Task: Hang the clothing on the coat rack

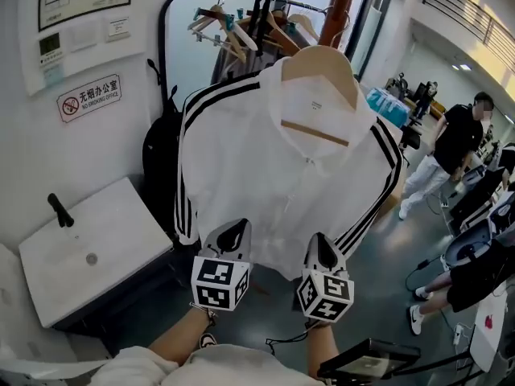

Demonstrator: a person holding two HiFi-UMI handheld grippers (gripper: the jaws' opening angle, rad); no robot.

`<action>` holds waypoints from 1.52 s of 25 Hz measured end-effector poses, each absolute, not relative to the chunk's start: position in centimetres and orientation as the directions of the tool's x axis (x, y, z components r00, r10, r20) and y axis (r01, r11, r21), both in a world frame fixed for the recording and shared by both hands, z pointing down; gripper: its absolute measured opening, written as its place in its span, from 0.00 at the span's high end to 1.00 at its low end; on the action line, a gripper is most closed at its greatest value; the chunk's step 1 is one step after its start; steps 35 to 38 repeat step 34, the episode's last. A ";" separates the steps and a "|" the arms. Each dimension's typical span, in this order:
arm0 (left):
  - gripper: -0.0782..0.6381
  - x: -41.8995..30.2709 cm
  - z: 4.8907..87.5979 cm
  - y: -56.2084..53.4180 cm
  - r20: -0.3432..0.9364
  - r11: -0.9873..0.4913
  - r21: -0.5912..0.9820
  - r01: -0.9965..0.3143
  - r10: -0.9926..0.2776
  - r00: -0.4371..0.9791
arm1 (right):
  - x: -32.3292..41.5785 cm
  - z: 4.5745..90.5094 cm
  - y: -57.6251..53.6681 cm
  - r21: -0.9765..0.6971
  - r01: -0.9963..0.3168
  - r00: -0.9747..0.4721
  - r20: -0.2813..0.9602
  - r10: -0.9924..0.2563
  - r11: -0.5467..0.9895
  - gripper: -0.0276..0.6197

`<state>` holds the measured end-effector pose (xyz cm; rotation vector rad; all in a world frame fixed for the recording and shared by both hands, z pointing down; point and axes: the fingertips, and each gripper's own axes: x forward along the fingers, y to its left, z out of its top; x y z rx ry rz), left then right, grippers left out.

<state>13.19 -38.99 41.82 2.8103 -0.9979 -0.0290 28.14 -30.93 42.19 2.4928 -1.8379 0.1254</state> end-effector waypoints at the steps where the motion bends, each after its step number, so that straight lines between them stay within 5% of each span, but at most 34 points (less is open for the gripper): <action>1: 0.88 13.0 41.8 -38.8 0.033 -0.757 0.159 -0.633 -0.637 0.770 | 28.1 42.4 -30.7 -0.018 -0.957 0.287 0.096 -0.953 -0.290 0.92; 38: 0.88 11.0 43.0 -37.9 0.059 -0.682 0.177 -0.710 -0.713 0.699 | 27.6 43.7 -29.8 -0.004 -0.973 0.228 0.114 -0.967 -0.230 0.92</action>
